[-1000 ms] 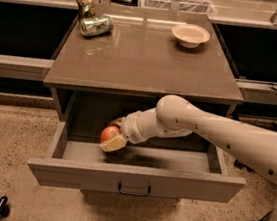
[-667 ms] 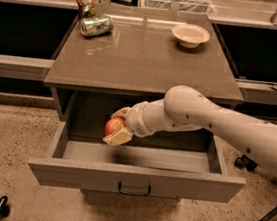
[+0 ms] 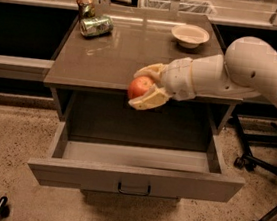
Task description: Pick apple from top drawer and place on counter
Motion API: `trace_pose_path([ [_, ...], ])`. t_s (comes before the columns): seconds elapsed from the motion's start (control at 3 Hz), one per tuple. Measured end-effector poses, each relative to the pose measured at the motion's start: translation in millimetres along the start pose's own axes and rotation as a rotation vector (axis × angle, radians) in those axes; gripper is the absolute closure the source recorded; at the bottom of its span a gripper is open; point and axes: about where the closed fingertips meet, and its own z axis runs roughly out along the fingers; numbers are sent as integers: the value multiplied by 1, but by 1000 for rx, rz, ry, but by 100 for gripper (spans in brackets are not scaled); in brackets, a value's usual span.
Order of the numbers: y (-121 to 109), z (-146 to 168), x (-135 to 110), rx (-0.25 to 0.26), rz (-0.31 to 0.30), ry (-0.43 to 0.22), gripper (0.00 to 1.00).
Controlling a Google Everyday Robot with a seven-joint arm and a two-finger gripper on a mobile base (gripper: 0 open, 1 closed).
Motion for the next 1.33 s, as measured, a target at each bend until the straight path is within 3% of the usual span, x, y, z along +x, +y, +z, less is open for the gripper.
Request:
trace_pose_path([
  [0.33, -26, -32, -14, -51, 19, -95, 100],
  [0.67, -68, -32, -21, -76, 84, -136, 100],
  [1.0, -100, -13, -32, -68, 152, -94, 100],
  [1.33, -126, 24, -14, 13, 261, 95, 100],
])
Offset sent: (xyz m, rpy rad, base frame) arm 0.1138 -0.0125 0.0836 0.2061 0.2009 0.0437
